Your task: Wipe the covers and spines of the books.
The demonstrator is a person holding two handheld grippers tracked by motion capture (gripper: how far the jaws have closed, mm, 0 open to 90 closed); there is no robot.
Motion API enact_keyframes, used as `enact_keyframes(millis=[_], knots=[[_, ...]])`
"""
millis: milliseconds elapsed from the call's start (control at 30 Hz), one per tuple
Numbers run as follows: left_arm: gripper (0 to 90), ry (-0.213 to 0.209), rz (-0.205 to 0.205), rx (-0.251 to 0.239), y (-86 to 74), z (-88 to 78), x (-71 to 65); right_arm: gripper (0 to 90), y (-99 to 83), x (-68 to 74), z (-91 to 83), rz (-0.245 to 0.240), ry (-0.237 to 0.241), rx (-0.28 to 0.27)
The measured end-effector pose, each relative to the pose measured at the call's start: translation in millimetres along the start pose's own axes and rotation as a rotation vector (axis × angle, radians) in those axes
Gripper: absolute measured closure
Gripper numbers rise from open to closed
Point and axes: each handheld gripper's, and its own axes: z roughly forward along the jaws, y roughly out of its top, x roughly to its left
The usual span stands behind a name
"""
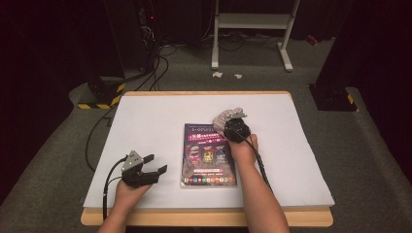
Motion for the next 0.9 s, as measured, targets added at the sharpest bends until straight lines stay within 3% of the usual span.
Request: enact_keyframes(millis=[300,900], knots=[[26.2,-0.001,0.005,0.004,0.4,0.8,-0.7,59.8,8.9,-2.2,-29.7,-0.018,0.015,-0.067],[26.2,-0.013,0.046,0.021,4.3,4.0,-11.7,59.7,-32.8,-34.6,-88.5,0.011,0.005,-0.116]])
